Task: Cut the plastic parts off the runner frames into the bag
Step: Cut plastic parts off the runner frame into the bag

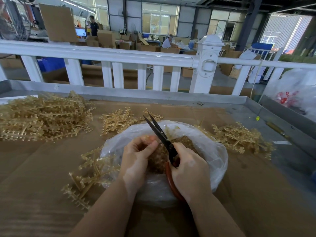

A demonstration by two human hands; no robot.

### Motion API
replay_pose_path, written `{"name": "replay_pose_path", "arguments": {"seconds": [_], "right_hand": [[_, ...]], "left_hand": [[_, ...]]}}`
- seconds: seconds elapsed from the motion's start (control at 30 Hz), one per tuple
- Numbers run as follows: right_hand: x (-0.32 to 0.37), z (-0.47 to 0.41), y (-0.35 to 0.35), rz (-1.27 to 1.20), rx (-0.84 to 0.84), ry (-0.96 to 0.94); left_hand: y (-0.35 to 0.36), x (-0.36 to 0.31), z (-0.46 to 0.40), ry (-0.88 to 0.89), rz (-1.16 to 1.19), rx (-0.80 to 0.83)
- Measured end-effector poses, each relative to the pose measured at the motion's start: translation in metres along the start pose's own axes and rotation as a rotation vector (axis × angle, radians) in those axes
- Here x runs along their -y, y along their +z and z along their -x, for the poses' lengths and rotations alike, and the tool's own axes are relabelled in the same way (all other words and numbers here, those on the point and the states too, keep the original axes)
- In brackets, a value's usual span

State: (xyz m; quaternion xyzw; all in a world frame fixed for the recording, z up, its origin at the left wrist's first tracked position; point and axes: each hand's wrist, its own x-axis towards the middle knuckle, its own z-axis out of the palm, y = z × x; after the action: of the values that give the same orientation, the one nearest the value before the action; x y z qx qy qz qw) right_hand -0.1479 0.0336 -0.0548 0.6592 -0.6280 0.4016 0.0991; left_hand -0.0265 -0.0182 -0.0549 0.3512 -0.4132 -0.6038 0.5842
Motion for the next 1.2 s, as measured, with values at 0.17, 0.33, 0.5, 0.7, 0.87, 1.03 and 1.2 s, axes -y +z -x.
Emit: {"name": "replay_pose_path", "arguments": {"seconds": [0.17,0.33,0.5,0.7,0.87,1.03,1.2], "right_hand": [[-0.002,0.001,-0.001,-0.062,-0.049,-0.001],[0.000,-0.003,-0.005,-0.239,-0.095,0.015],[-0.001,-0.005,-0.002,-0.297,-0.065,0.013],[-0.007,-0.006,0.001,-0.390,-0.147,-0.008],[-0.011,-0.008,0.002,-0.580,-0.105,-0.010],[-0.007,-0.008,0.001,-0.668,-0.032,-0.040],[-0.007,-0.008,0.001,-0.653,-0.028,-0.038]], "left_hand": [[-0.002,0.001,-0.005,0.036,0.052,-0.143],[0.001,0.001,0.003,0.082,-0.233,0.091],[0.001,0.000,0.005,0.018,-0.156,0.296],[0.004,-0.002,0.007,-0.046,-0.090,0.167],[0.004,-0.004,0.010,-0.001,-0.255,0.197],[0.001,-0.005,0.007,-0.072,-0.227,0.275],[-0.002,-0.001,0.004,-0.083,-0.123,0.252]]}}
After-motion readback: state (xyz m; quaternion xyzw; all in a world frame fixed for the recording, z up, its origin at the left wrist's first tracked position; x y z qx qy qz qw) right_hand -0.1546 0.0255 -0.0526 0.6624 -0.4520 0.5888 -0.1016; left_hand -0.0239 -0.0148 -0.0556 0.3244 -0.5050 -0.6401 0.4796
